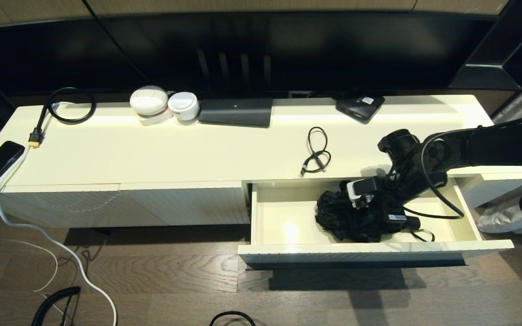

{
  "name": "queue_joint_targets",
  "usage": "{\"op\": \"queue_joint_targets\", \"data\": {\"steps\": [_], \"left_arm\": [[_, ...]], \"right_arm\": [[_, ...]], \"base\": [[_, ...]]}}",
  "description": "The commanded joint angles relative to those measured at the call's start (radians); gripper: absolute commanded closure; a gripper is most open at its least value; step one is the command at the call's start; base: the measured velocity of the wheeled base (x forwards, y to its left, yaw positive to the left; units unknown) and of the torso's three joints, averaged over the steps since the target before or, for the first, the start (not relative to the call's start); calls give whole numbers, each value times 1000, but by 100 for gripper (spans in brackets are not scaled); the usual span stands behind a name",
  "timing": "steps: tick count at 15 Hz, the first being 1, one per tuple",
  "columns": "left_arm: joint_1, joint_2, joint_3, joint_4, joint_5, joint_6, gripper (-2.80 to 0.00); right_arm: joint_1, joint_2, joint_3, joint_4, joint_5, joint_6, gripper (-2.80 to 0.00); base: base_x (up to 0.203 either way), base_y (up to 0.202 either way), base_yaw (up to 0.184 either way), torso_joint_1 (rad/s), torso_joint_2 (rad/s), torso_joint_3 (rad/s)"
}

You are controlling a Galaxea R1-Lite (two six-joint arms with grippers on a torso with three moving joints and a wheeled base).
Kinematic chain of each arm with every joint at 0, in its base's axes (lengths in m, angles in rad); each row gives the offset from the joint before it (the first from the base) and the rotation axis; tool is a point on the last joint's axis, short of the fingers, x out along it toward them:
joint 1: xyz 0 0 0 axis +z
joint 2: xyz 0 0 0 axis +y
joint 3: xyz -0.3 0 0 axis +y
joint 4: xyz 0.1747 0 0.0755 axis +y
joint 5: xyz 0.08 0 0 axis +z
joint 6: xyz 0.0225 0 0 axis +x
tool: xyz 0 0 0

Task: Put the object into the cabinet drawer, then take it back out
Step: Take the umbrella out of the drawer and put it on the table

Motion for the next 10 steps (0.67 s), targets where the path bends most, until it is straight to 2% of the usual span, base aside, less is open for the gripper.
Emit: {"op": "queue_joint_targets", "data": {"steps": [1,10], "left_arm": [[1,0,0,0,1,-1,0],[0,0,0,0,1,-1,0]], "right_arm": [[1,-32,13,7,0,-7,0],[-2,-260,70,91,-6,-21,0]], "base": [[0,0,0,0,0,0],[0,0,0,0,0,0]]}}
